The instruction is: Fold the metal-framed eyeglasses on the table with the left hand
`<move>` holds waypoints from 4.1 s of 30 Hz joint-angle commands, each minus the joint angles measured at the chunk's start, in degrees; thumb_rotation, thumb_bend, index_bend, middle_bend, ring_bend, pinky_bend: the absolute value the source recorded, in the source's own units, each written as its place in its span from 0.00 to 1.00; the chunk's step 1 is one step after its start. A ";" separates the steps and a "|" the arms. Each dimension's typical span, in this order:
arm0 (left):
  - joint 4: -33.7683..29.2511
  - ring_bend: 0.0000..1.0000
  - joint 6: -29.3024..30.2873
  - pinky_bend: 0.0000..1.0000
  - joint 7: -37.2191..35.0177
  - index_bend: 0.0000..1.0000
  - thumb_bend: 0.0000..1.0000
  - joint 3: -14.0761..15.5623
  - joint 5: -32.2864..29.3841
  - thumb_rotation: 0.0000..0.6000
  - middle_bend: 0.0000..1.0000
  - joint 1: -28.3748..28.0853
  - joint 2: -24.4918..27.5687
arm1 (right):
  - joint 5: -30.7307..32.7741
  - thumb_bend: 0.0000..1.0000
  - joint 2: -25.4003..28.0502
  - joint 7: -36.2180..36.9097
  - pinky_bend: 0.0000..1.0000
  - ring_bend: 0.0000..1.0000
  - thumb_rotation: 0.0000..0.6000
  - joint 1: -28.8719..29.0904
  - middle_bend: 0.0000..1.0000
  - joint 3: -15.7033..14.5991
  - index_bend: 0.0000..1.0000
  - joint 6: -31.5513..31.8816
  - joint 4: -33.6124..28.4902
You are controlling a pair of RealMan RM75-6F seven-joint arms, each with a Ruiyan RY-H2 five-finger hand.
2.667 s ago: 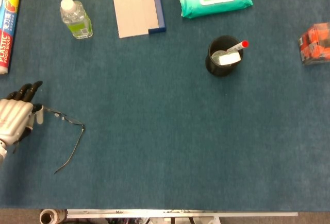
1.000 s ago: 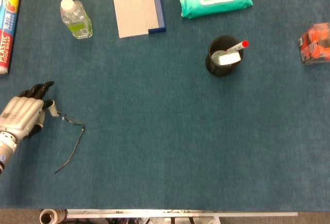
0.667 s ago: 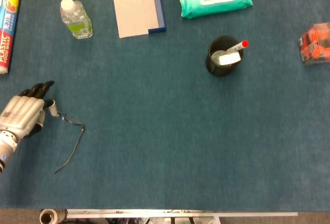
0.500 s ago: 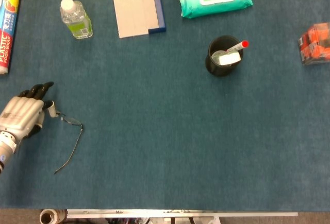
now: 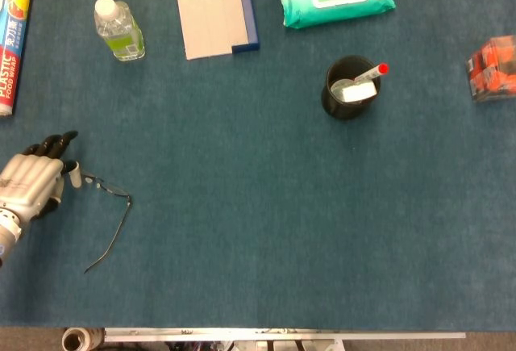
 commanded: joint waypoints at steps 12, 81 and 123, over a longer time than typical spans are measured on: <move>1.17 0.00 -0.04 0.14 -0.03 0.43 0.84 -0.36 0.29 1.00 0.00 -0.27 -0.81 | -0.16 0.54 0.06 0.06 0.36 0.36 1.00 -0.04 0.52 -0.02 0.59 0.15 -0.06; -12.55 0.00 18.12 0.13 9.05 0.21 0.77 -4.29 4.77 1.00 0.00 1.56 5.30 | -1.80 0.54 1.29 0.98 0.36 0.36 1.00 -0.78 0.53 -0.11 0.59 2.16 -1.63; 19.82 0.00 13.36 0.14 -12.52 0.15 0.12 -12.70 -2.17 1.00 0.00 0.88 -7.36 | -0.70 0.54 0.64 0.25 0.36 0.36 1.00 -0.48 0.53 0.09 0.59 1.19 -0.78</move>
